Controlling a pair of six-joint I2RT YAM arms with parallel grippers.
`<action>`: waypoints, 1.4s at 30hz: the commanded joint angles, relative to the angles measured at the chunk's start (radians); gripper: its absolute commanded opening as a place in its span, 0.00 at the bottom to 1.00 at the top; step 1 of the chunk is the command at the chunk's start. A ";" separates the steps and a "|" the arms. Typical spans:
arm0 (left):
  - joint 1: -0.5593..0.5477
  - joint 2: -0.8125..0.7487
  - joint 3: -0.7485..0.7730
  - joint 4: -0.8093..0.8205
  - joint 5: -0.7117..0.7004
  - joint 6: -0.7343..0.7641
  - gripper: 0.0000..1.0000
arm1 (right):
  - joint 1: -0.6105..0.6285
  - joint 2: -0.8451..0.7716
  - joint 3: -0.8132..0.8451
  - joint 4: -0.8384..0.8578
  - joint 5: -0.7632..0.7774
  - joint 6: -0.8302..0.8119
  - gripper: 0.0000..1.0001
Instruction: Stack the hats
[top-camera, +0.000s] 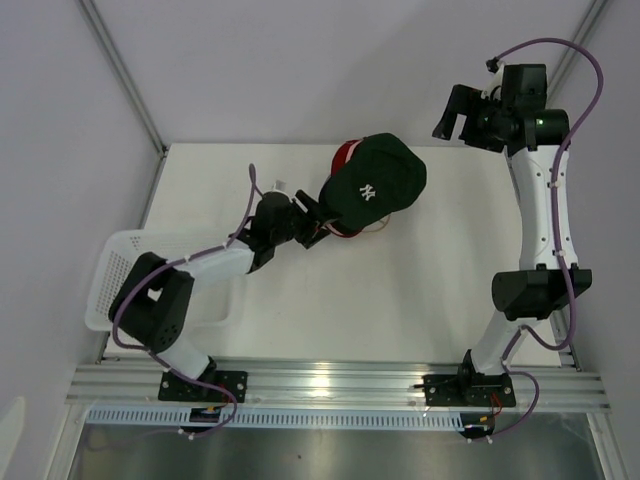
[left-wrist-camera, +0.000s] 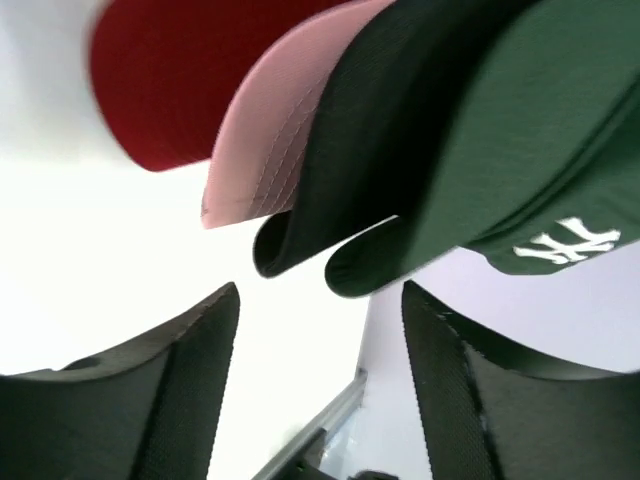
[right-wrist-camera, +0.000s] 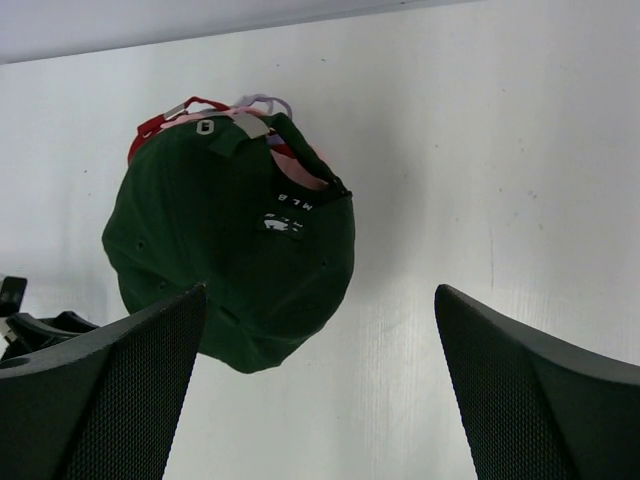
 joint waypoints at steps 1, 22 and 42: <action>0.011 -0.144 0.035 -0.141 -0.122 0.164 0.71 | 0.011 -0.039 -0.010 0.032 -0.051 -0.005 1.00; 0.114 -0.520 0.540 -1.021 -0.180 0.999 1.00 | 0.034 -0.318 -0.206 0.058 0.065 0.039 1.00; 0.364 -0.749 0.271 -1.012 -0.082 0.899 0.99 | 0.023 -0.689 -0.764 0.373 0.036 0.133 1.00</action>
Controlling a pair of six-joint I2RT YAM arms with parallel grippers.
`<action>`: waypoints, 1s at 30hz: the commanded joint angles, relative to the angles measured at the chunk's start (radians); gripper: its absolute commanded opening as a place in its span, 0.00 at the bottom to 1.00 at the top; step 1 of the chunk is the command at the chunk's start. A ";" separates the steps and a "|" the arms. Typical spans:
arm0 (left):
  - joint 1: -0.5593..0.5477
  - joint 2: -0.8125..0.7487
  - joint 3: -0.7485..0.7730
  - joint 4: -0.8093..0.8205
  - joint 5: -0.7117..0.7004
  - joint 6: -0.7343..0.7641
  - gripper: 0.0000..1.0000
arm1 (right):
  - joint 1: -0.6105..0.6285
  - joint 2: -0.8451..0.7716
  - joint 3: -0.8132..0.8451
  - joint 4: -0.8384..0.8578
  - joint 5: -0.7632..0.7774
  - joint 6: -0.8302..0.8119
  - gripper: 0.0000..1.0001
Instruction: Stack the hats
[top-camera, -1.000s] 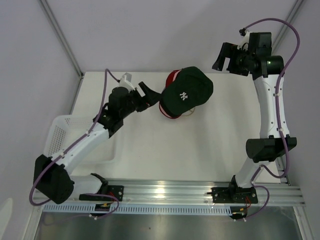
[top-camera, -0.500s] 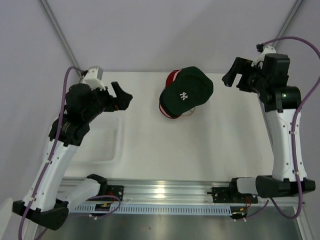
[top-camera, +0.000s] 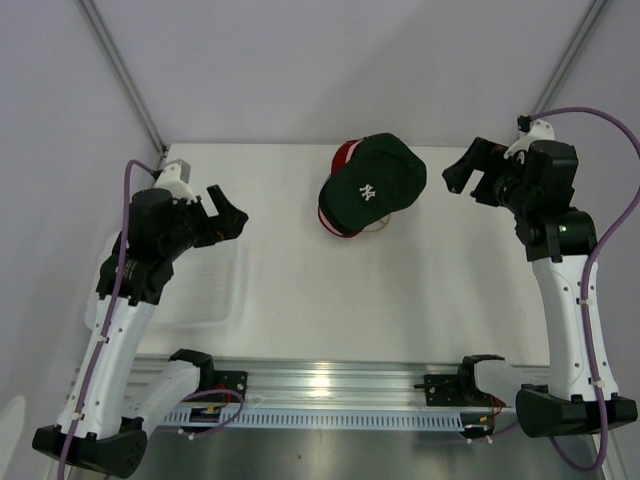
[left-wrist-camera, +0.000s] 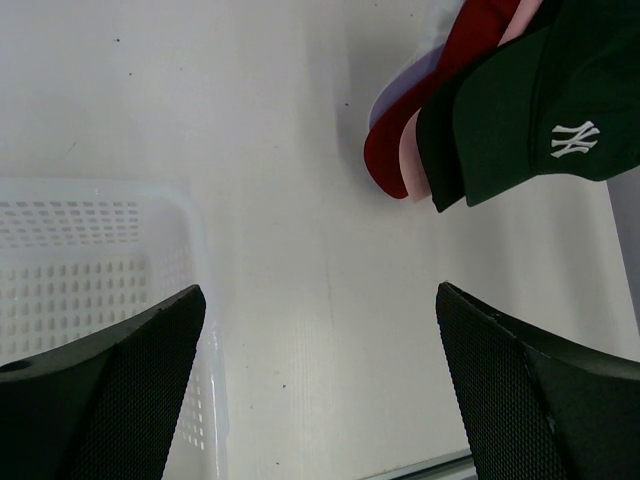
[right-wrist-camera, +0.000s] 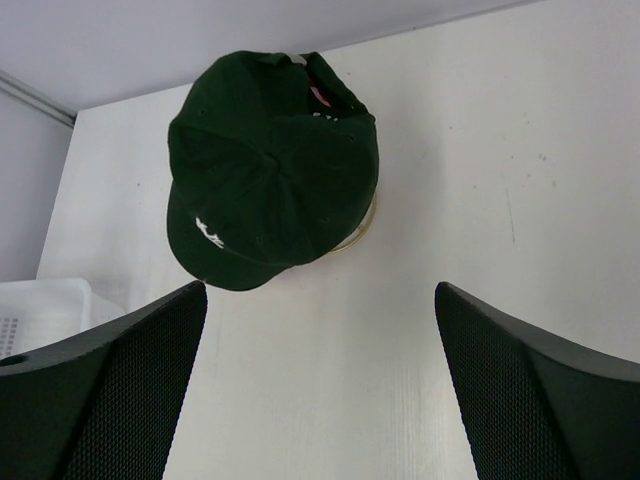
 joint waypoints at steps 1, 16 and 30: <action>0.008 -0.025 0.010 0.008 0.015 0.034 1.00 | -0.003 0.002 -0.015 0.049 -0.006 0.019 1.00; 0.008 -0.058 -0.058 0.055 0.046 0.028 0.99 | -0.003 0.010 -0.019 0.051 0.002 -0.008 1.00; 0.008 -0.087 -0.101 0.080 0.026 0.038 0.99 | -0.003 0.007 -0.019 0.054 -0.006 -0.010 0.99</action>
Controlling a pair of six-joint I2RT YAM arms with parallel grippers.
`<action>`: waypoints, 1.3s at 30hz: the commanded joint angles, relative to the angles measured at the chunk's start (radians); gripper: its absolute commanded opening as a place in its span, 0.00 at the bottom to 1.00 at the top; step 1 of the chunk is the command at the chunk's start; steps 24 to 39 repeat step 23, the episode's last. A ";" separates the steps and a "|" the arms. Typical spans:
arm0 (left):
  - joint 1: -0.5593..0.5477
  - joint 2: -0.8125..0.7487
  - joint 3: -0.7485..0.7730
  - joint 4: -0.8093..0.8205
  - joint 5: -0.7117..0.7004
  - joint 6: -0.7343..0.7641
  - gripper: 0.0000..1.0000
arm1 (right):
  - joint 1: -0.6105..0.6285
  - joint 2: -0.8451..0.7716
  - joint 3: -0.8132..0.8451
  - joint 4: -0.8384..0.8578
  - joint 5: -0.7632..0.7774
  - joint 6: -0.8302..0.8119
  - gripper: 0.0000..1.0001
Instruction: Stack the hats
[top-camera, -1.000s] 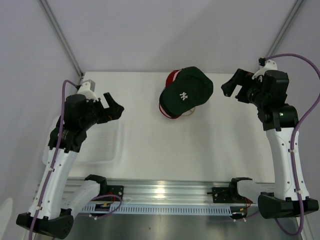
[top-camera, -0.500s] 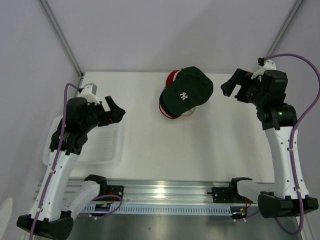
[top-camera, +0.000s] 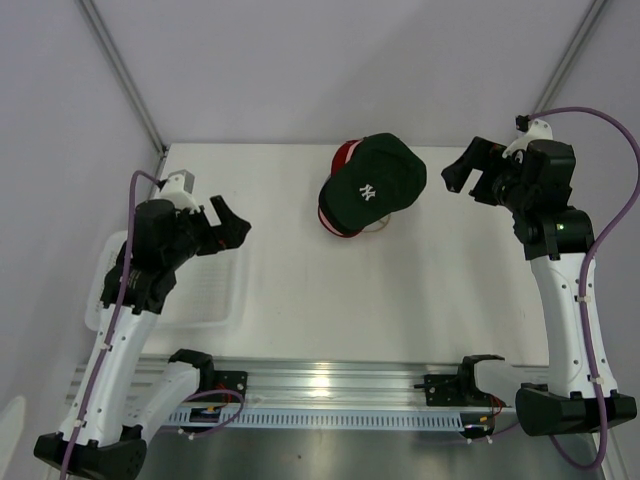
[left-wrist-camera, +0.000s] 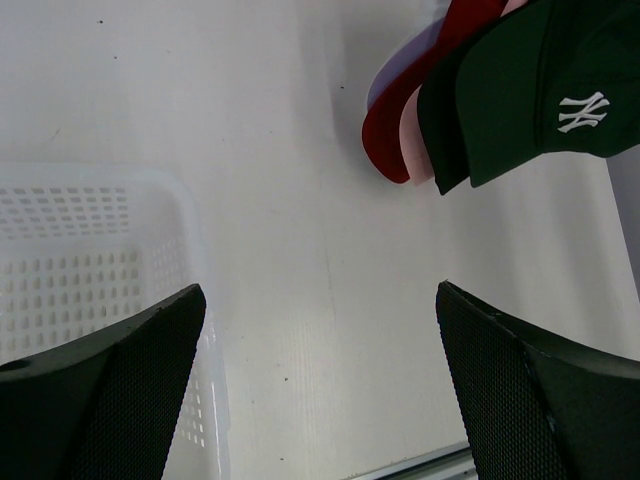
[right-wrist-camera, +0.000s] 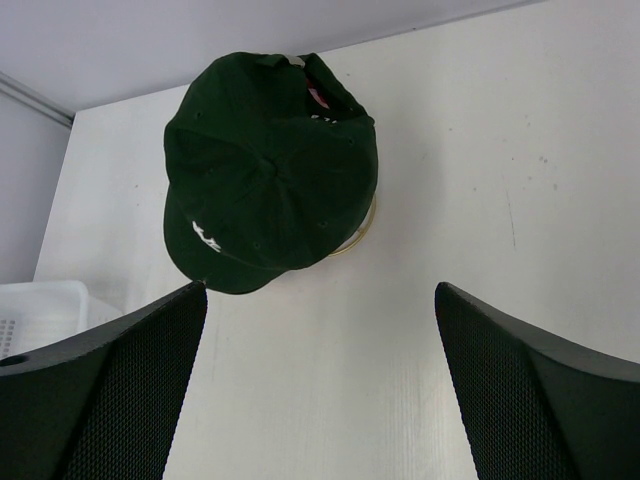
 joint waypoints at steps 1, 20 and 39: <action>0.008 -0.026 -0.011 0.037 0.001 0.027 0.99 | -0.003 -0.007 0.004 0.030 -0.006 -0.011 0.99; 0.008 -0.055 -0.059 0.073 0.043 0.023 0.99 | -0.003 -0.024 0.001 0.015 -0.062 -0.034 0.99; 0.008 -0.060 -0.056 0.066 0.046 0.038 1.00 | -0.003 -0.039 -0.003 0.027 -0.076 -0.040 1.00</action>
